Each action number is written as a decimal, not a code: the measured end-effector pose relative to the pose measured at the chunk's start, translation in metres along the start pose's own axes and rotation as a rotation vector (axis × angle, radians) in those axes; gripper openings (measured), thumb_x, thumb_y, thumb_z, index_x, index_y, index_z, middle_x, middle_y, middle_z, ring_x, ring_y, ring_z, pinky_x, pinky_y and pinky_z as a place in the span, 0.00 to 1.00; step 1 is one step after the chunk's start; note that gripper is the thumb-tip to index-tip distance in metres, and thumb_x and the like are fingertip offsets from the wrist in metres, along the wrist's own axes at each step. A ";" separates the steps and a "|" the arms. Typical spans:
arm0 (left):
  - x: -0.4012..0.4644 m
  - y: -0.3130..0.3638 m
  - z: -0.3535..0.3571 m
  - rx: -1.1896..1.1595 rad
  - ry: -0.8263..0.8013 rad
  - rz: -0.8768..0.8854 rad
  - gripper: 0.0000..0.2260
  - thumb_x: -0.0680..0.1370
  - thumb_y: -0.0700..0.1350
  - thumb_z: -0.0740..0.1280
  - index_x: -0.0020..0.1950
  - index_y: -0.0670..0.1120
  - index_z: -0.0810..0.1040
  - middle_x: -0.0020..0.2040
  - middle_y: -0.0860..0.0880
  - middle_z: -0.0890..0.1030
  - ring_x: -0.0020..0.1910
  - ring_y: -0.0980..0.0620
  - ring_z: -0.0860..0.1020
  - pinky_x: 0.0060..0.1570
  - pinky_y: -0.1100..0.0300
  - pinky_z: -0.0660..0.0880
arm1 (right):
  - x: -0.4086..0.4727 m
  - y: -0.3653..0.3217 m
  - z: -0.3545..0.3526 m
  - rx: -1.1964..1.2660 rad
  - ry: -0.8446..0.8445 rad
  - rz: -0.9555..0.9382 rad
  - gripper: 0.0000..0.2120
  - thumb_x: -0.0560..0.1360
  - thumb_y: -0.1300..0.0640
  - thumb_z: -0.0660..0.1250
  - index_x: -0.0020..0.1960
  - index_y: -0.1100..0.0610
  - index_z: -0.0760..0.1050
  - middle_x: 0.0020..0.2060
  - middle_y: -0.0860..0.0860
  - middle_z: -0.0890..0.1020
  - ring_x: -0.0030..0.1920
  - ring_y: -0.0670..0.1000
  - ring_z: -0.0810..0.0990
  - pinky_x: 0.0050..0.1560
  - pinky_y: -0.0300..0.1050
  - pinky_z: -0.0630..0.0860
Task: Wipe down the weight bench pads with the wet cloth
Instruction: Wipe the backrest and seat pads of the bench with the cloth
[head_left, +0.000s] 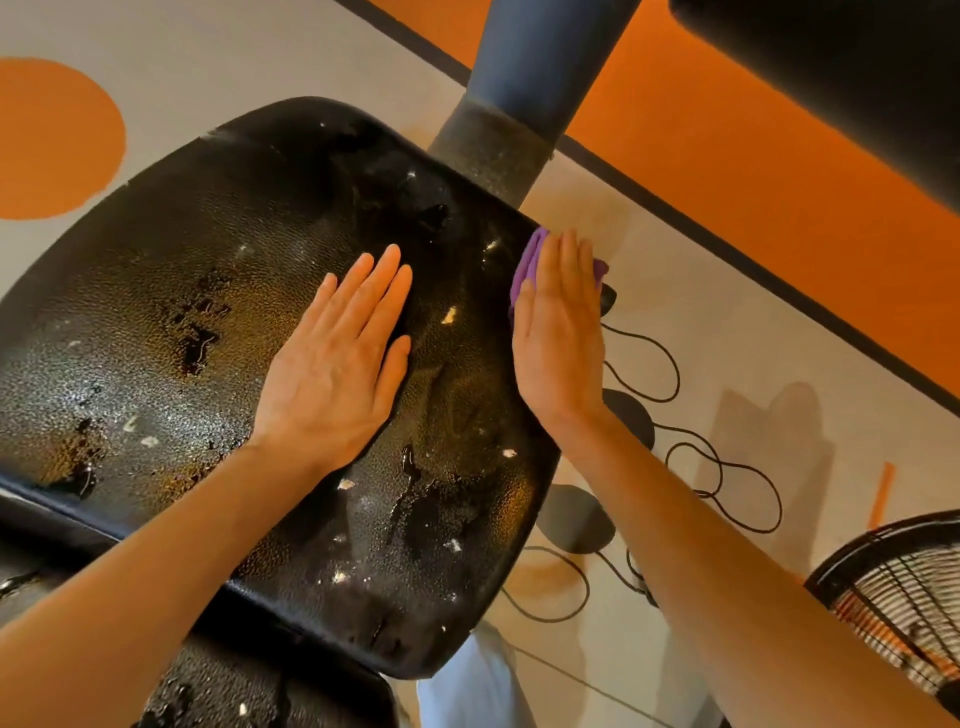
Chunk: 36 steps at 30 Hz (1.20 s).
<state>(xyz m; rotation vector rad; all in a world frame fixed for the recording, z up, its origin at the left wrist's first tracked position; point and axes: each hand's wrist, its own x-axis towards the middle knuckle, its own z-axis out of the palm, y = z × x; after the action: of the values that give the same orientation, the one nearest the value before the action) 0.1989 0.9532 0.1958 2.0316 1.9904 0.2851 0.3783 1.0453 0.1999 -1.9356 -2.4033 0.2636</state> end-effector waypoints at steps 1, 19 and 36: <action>-0.001 0.000 0.000 -0.008 0.009 0.002 0.26 0.84 0.52 0.48 0.81 0.43 0.54 0.81 0.47 0.52 0.81 0.49 0.50 0.79 0.52 0.47 | 0.019 -0.002 0.000 0.022 0.003 0.053 0.25 0.81 0.57 0.51 0.75 0.62 0.51 0.75 0.59 0.57 0.75 0.58 0.54 0.75 0.53 0.57; -0.001 0.002 0.000 0.004 0.044 0.002 0.25 0.84 0.52 0.48 0.80 0.43 0.55 0.81 0.46 0.54 0.80 0.48 0.51 0.79 0.52 0.49 | -0.067 -0.024 0.007 0.036 0.021 -0.137 0.24 0.81 0.56 0.49 0.75 0.63 0.54 0.74 0.60 0.58 0.76 0.57 0.54 0.75 0.55 0.55; 0.000 0.000 -0.003 -0.073 0.039 0.003 0.26 0.83 0.52 0.49 0.80 0.44 0.55 0.81 0.47 0.52 0.80 0.50 0.50 0.78 0.52 0.47 | 0.061 -0.040 0.011 0.121 0.079 0.114 0.22 0.82 0.55 0.50 0.74 0.62 0.58 0.73 0.59 0.62 0.75 0.57 0.58 0.75 0.55 0.55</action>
<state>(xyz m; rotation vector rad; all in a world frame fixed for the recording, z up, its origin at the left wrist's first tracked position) 0.1980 0.9530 0.1991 1.9990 1.9703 0.3949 0.3251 1.0955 0.1914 -1.9919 -2.1791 0.3218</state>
